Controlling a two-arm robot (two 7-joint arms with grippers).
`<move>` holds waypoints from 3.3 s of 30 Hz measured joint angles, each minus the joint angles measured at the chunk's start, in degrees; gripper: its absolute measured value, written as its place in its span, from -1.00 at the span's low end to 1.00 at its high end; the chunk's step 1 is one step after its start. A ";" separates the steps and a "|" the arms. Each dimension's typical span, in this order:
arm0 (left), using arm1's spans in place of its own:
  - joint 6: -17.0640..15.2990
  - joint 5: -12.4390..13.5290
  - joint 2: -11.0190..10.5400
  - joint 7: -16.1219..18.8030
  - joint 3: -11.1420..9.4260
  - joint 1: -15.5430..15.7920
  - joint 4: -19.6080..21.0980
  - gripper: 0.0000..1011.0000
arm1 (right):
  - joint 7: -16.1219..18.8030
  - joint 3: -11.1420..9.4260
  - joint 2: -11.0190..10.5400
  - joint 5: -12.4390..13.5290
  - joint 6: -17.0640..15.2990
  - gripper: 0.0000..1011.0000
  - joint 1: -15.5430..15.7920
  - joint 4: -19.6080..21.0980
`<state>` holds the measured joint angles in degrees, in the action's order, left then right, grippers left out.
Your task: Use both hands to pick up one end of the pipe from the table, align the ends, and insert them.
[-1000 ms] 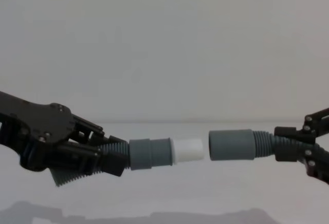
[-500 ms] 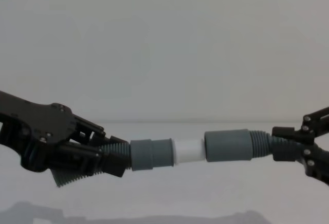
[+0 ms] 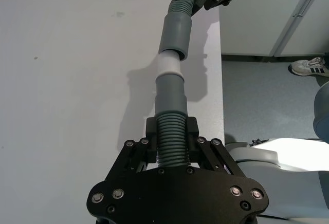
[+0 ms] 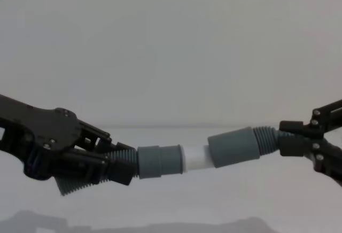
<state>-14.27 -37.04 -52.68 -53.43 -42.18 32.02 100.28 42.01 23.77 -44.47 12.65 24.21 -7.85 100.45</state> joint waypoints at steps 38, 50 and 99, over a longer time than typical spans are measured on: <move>-0.01 -0.32 -0.63 1.26 1.14 -1.37 1.36 -0.42 | 0.37 0.66 0.14 0.13 -0.53 -0.88 -0.44 -1.42; 0.11 -0.34 -0.58 1.24 1.27 -1.50 1.28 -0.42 | 0.32 0.62 0.31 0.41 -0.73 -0.88 -0.46 -1.70; 0.92 -0.11 0.37 1.56 1.16 -1.72 0.74 -0.42 | 2.30 0.67 0.01 4.77 -1.65 -0.90 0.01 -0.35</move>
<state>-13.35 -37.15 -52.31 -51.87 -41.03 30.30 101.02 44.31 24.44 -44.47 17.42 22.56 -7.84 100.11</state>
